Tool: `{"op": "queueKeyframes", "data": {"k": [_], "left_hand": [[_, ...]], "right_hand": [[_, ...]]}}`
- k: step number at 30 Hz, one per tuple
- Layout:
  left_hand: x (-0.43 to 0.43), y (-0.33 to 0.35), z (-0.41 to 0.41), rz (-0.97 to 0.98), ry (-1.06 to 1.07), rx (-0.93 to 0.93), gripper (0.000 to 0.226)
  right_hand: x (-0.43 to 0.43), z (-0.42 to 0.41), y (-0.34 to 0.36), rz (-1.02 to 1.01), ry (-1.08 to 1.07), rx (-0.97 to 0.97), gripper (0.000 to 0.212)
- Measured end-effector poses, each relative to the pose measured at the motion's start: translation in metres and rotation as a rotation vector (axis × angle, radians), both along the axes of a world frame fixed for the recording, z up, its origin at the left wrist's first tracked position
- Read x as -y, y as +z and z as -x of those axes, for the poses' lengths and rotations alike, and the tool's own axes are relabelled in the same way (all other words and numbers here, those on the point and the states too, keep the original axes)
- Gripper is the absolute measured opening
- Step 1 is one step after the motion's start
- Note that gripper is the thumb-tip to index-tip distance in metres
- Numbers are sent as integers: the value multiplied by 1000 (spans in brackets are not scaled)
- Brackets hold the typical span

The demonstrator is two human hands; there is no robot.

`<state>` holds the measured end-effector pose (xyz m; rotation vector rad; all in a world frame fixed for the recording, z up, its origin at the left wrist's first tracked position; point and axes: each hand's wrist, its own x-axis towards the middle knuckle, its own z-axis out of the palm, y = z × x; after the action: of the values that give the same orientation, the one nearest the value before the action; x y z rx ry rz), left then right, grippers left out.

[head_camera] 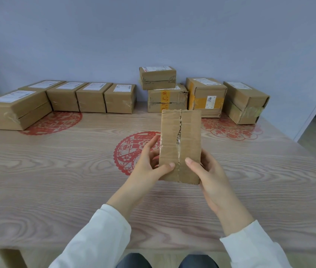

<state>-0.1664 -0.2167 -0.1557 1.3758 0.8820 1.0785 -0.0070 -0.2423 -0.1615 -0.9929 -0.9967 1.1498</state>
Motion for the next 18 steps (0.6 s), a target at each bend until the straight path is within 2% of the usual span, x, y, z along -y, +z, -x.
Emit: {"op": "queueKeyframes", "data": {"k": [5,9,18], "left_hand": [[0,1,-3,30,75,62,64],[0,-1,-2,-1,72,9,56],[1,-2,-4,37,63,64,61]], "right_hand": [[3,3,1,-8,-22,37,39],[5,2,1,6,-9,37,39],[5,1,1,53,-24,34,33]]}}
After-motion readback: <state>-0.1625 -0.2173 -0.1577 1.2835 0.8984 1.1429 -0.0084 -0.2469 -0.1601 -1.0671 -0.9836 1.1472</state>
